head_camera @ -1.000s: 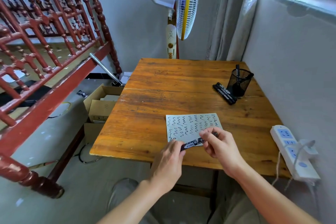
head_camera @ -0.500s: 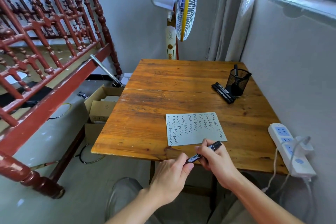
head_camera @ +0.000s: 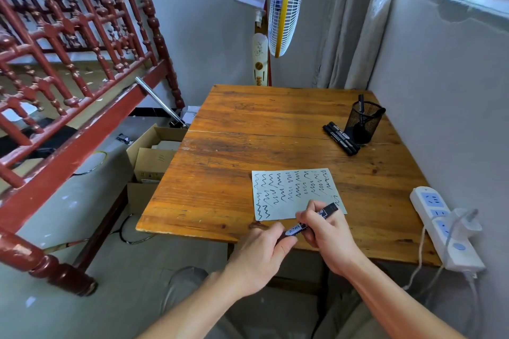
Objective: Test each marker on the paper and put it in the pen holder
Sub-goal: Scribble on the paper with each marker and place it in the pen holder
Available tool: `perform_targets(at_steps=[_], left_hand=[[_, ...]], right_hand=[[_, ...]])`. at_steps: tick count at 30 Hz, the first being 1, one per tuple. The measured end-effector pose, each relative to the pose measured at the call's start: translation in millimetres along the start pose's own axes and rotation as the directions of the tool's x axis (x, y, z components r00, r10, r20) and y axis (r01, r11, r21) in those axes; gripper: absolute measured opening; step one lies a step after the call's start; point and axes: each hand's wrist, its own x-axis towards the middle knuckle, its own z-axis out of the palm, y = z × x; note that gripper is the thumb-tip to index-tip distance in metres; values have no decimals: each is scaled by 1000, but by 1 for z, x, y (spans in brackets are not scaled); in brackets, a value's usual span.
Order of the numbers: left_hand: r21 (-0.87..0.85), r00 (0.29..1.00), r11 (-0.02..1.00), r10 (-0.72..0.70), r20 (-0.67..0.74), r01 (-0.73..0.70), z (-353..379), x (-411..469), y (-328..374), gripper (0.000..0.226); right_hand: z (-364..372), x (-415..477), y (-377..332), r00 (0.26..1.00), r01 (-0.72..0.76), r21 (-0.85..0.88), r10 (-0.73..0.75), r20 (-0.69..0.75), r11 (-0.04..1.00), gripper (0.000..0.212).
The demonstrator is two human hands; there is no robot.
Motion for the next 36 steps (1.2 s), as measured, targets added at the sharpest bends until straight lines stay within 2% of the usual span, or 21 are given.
perform_targets(at_steps=[2, 4, 6, 8, 10, 12, 16, 20, 24, 29, 36], left_hand=[[311, 978, 946, 141, -153, -87, 5, 1, -8, 34], [392, 958, 916, 184, -221, -85, 0, 0, -11, 30], [367, 945, 928, 173, -277, -62, -8, -1, -27, 30], [318, 953, 948, 101, -286, -5, -17, -3, -47, 26], [294, 951, 953, 19, -307, 75, -18, -3, -65, 12], [273, 949, 955, -24, -316, 115, -13, 5, -74, 12], [353, 970, 931, 2, -244, 87, 3, 24, -86, 21], [402, 968, 910, 5, -252, 100, 8, 26, -89, 21], [410, 966, 906, 2, -258, 108, 8, 26, -90, 18], [405, 968, 907, -15, -251, 119, 9, 26, -91, 19], [403, 968, 906, -25, -250, 127, 10, 26, -92, 20]], right_hand=[[6, 5, 1, 996, 28, 0, -28, -81, 1000, 41], [4, 12, -4, 984, 43, -6, -43, -172, 999, 40], [-9, 21, -9, 972, 31, 9, -28, -231, 999, 36], [-25, 28, -12, 968, -16, 7, 17, -249, 1000, 27], [-32, 33, -8, 965, -52, -13, 47, -257, 999, 18], [-27, 36, 3, 961, -50, -57, 33, -276, 997, 16], [-6, 40, 34, 951, -13, -237, -61, -303, 971, 19], [6, 42, 48, 943, 53, -294, -145, -301, 954, 18], [6, 44, 56, 943, 43, -347, -153, -296, 937, 17], [2, 41, 55, 928, 28, -313, -141, -344, 949, 17], [-2, 36, 54, 938, 28, -323, -137, -319, 946, 20]])
